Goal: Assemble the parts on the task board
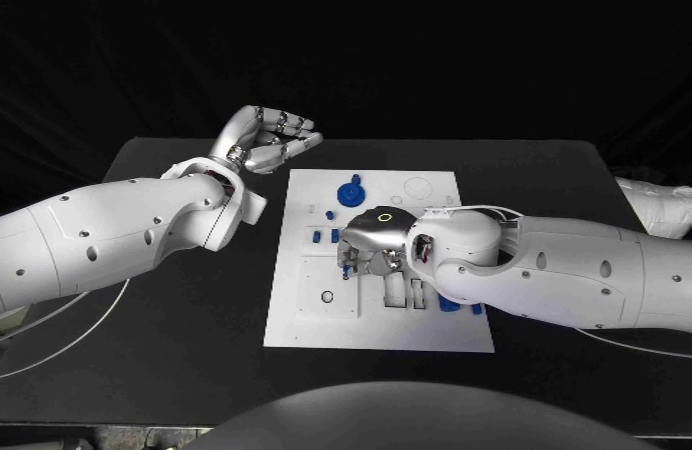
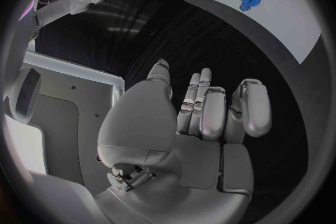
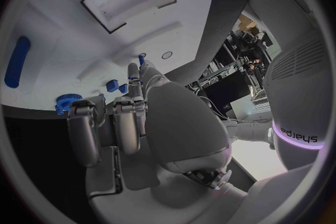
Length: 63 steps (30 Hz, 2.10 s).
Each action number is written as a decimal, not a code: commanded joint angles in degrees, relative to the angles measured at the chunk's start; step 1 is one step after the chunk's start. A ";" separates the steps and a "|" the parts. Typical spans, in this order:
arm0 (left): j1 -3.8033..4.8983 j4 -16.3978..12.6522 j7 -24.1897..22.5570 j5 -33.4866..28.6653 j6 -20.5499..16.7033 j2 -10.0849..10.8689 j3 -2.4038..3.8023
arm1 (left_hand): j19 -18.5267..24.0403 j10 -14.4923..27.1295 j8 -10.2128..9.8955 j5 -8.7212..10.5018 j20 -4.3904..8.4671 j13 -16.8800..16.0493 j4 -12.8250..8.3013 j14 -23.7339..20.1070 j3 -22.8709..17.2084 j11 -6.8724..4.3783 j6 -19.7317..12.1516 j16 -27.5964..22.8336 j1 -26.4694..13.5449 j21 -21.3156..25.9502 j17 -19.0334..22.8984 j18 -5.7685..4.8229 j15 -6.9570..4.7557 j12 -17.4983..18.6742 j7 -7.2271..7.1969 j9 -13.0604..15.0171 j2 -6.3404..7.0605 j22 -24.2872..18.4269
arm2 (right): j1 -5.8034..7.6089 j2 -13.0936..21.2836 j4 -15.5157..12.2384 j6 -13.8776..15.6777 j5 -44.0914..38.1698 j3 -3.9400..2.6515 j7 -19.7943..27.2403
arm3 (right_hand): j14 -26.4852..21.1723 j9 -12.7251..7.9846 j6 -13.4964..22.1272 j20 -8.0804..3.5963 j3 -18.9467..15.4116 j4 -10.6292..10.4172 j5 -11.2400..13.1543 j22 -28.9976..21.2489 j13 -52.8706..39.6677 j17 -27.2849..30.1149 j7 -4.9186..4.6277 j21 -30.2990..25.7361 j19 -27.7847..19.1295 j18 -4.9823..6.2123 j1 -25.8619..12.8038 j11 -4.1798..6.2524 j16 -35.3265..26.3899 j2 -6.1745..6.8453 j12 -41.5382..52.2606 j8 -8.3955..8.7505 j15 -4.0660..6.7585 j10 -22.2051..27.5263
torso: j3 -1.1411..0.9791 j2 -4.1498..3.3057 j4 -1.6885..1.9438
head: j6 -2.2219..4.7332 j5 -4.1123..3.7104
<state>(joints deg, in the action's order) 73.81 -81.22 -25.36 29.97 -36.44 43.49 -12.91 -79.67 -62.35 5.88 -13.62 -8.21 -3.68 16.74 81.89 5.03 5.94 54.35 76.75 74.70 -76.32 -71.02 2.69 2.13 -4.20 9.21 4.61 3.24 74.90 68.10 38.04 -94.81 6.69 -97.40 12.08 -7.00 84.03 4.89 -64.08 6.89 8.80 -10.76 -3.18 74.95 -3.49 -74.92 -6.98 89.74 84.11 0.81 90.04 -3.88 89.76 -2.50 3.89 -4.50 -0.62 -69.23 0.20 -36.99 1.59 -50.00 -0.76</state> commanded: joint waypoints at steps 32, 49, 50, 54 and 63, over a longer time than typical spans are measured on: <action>0.03 -0.28 -0.68 -0.22 0.36 0.07 0.07 | -0.28 0.08 -0.44 0.04 0.13 -0.02 -0.01 0.33 -0.33 0.19 -0.08 -0.02 0.42 0.09 -0.32 0.60 -0.12 0.27 0.19 -0.12 -0.86 10.06 | -0.15 -0.31 -0.17 -2.63 0.55 0.10 -0.30 | 5.97 -0.01 -0.10 0.47 0.32 -0.08 -0.21 15.05 0.08 -15.08 -0.08 0.26 5.89 -0.81 -0.59 -0.63 0.24 0.89 -0.42 -0.06 -0.59 0.40 | 0.01 0.00 0.05 | 0.00 -0.52; 0.03 -0.14 -0.76 -0.22 0.46 -0.03 0.07 | -0.29 0.12 -0.51 -0.02 0.13 -0.03 -0.02 0.35 -0.37 0.20 -0.10 -0.04 0.63 0.15 -0.30 0.61 -0.11 0.28 0.20 -0.13 -1.11 10.05 | -0.21 -0.56 -0.07 -3.94 0.50 0.14 -1.14 | 5.97 -1.05 4.84 1.79 -0.40 -0.55 0.06 15.05 0.02 -15.08 -1.66 0.26 5.89 -0.81 -2.98 -2.55 0.24 4.52 -0.40 0.99 -2.20 6.38 | 0.00 -0.04 0.03 | 0.00 -0.37; 0.03 -0.15 -0.75 -0.22 0.47 -0.03 0.07 | -0.29 0.12 -0.51 -0.02 0.13 -0.03 -0.02 0.35 -0.37 0.20 -0.10 -0.04 0.63 0.15 -0.30 0.61 -0.11 0.28 0.20 -0.13 -1.11 10.05 | -0.22 -0.54 -0.07 -3.90 0.50 0.15 -1.19 | 5.97 -1.10 5.44 1.97 -0.68 -0.62 0.12 15.05 0.01 -15.08 -1.89 0.26 5.89 -0.81 -3.43 -2.71 0.24 4.83 -0.39 1.00 -2.35 6.97 | 0.00 -0.05 0.04 | 0.00 -0.34; 0.03 -0.15 -0.78 -0.22 0.49 -0.03 0.07 | -0.29 0.12 -0.51 -0.02 0.13 -0.03 -0.02 0.35 -0.37 0.20 -0.10 -0.04 0.63 0.15 -0.30 0.61 -0.11 0.28 0.20 -0.13 -1.11 10.05 | -0.23 -0.38 -0.12 -2.54 0.53 0.15 -1.48 | 5.97 -1.34 10.12 2.60 -2.47 -1.04 0.37 15.05 -0.01 -15.08 -2.79 0.26 5.89 -0.81 -6.01 -3.42 0.24 6.20 -0.42 1.00 -2.91 10.09 | 0.00 -0.06 0.02 | 0.00 -0.32; 0.03 -0.03 -0.85 -0.22 0.56 -0.22 0.07 | -0.29 0.12 -0.51 -0.02 0.13 -0.03 -0.02 0.35 -0.37 0.20 -0.10 -0.04 0.63 0.15 -0.30 0.61 -0.11 0.28 0.20 -0.13 -1.11 10.05 | -0.04 2.18 -1.59 10.33 6.39 0.13 0.02 | 5.97 -1.04 12.77 3.18 -3.85 -1.29 0.44 15.05 -0.16 -15.08 -3.89 0.26 5.89 -0.81 -7.98 -4.07 0.24 6.48 -0.10 0.76 -3.45 11.94 | 0.00 -0.02 -0.01 | 0.00 -0.45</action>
<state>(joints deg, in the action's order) 73.81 -81.21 -25.39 29.97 -36.43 43.42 -12.89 -79.88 -62.34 5.61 -13.62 -8.00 -3.68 16.74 81.89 5.03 5.94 54.35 76.75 75.38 -76.32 -71.37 2.69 2.13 -4.20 9.21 4.58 2.56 74.90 67.94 39.82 -95.99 9.21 -94.89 12.23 -7.88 84.02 3.80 -51.47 9.75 5.29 -12.17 -3.10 74.91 -3.59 -74.90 -10.56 89.74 83.91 0.81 82.60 -7.74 89.77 4.04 3.67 -3.74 -3.69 -57.58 0.21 -37.04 1.60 -50.01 -1.12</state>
